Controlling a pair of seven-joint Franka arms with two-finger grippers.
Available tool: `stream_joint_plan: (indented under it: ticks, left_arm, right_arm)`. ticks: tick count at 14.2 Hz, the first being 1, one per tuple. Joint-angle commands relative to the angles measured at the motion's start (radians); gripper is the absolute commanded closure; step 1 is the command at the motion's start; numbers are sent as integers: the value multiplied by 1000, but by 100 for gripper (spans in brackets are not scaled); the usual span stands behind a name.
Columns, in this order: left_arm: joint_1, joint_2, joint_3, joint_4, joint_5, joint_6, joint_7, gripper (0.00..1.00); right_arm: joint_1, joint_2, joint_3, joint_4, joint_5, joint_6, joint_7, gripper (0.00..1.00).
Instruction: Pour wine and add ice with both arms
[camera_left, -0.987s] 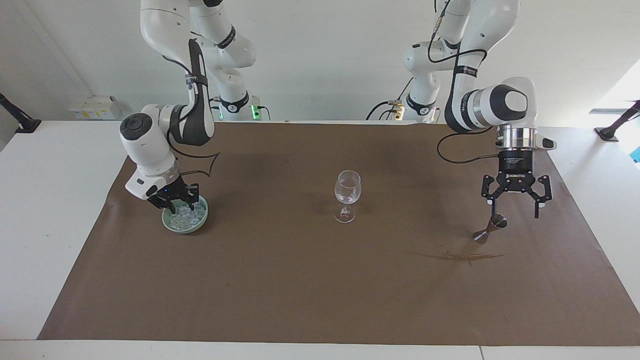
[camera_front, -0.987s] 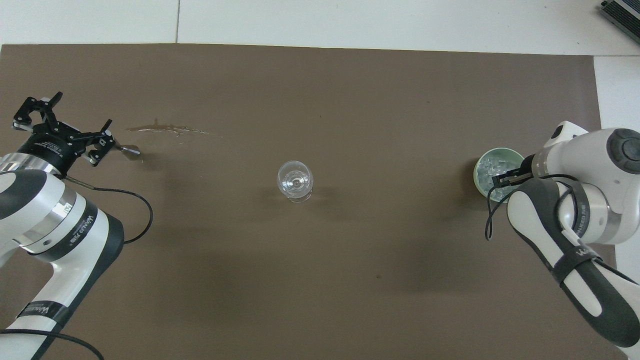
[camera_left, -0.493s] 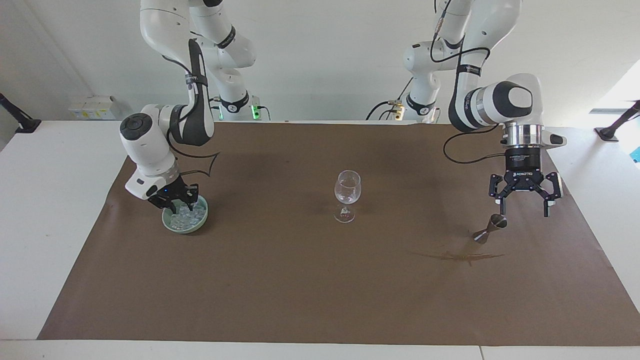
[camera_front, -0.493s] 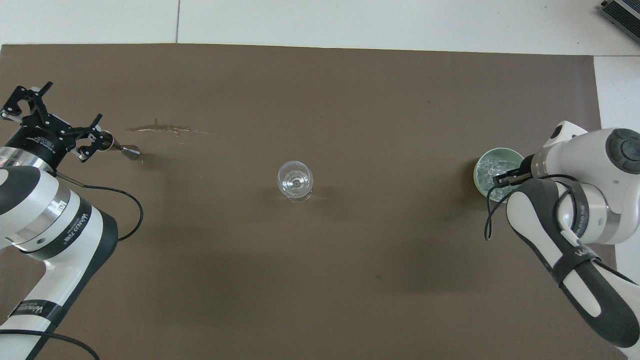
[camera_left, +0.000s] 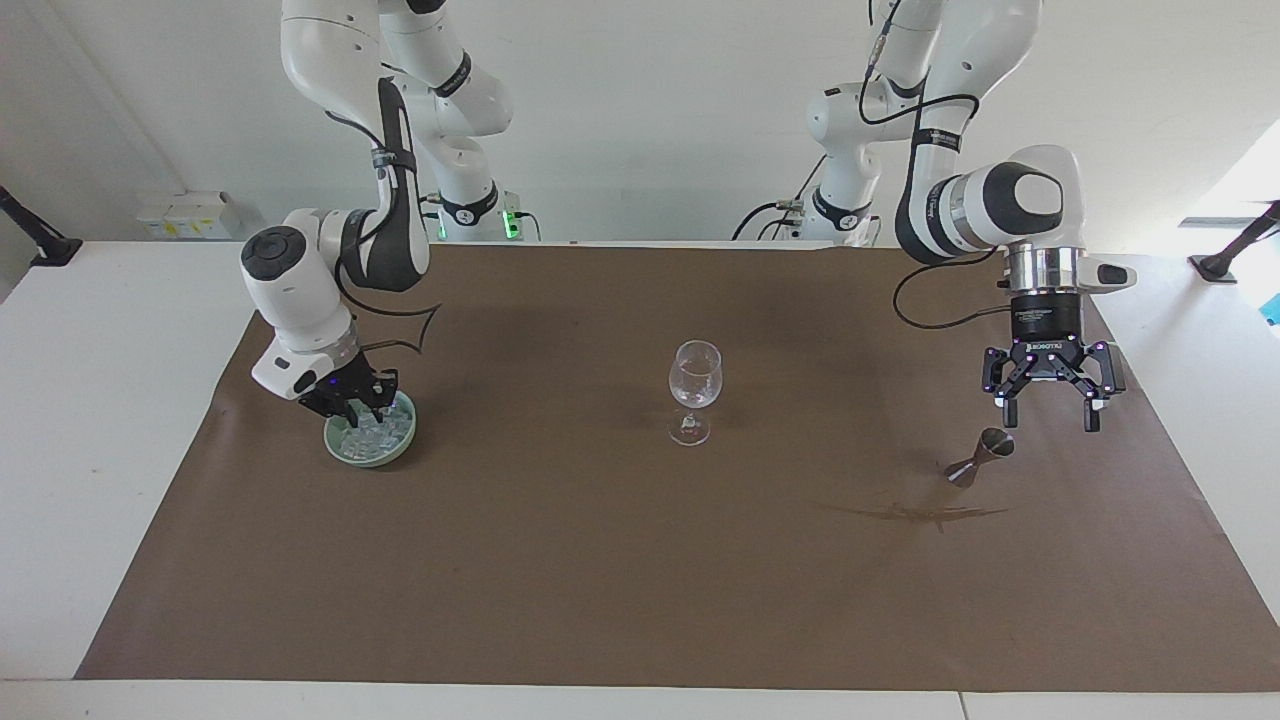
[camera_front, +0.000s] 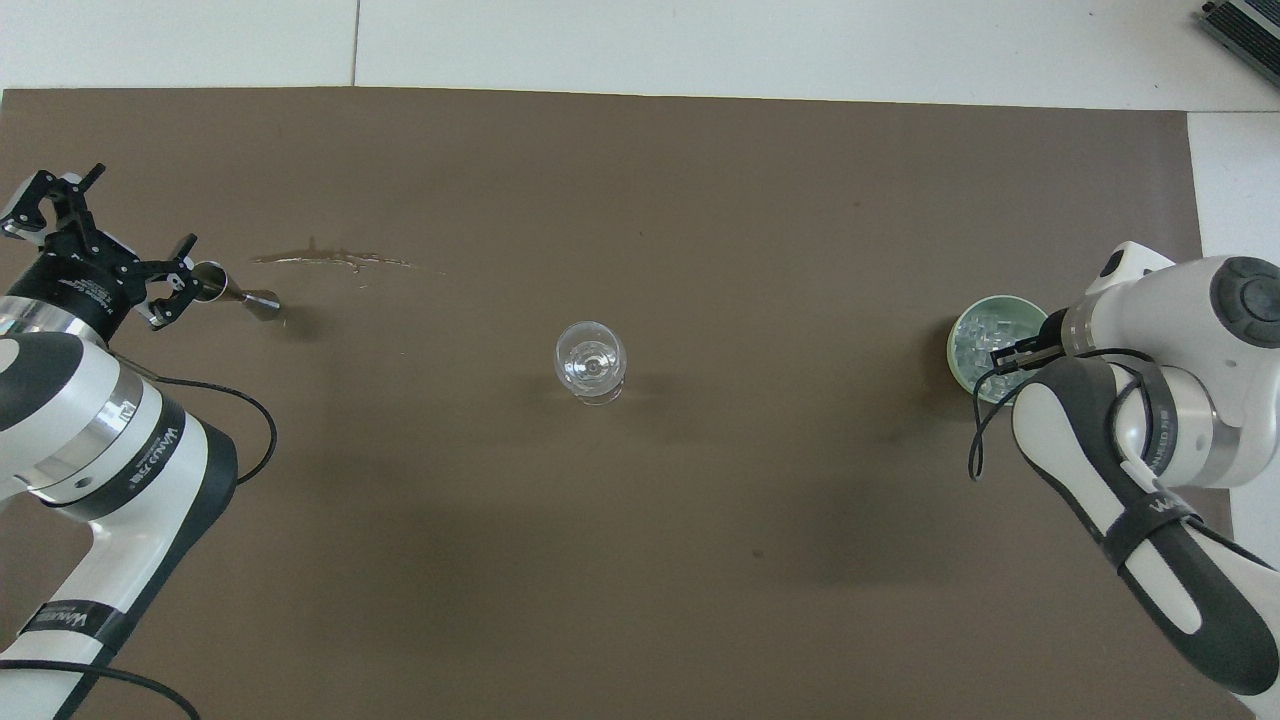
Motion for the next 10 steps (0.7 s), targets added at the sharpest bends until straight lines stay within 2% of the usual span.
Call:
stream_joint_plan:
  ticks: [1, 4, 6, 10]
  left_arm:
    - [-7, -12, 5, -3, 7, 28, 6, 0]
    - [-17, -12, 5, -4, 9, 47, 6, 0]
    - [-22, -10, 3, -6, 9, 48, 10, 0]
    - [-33, -12, 3, -7, 9, 54, 36, 0]
  right_arm:
    - [-2, -10, 3, -3, -17, 5, 24, 85]
    - [-2, -7, 3, 17, -17, -9, 22, 98]
    - [-2, -9, 3, 34, -16, -24, 24, 100]
    - [-2, -32, 10, 140, -7, -170, 54, 100]
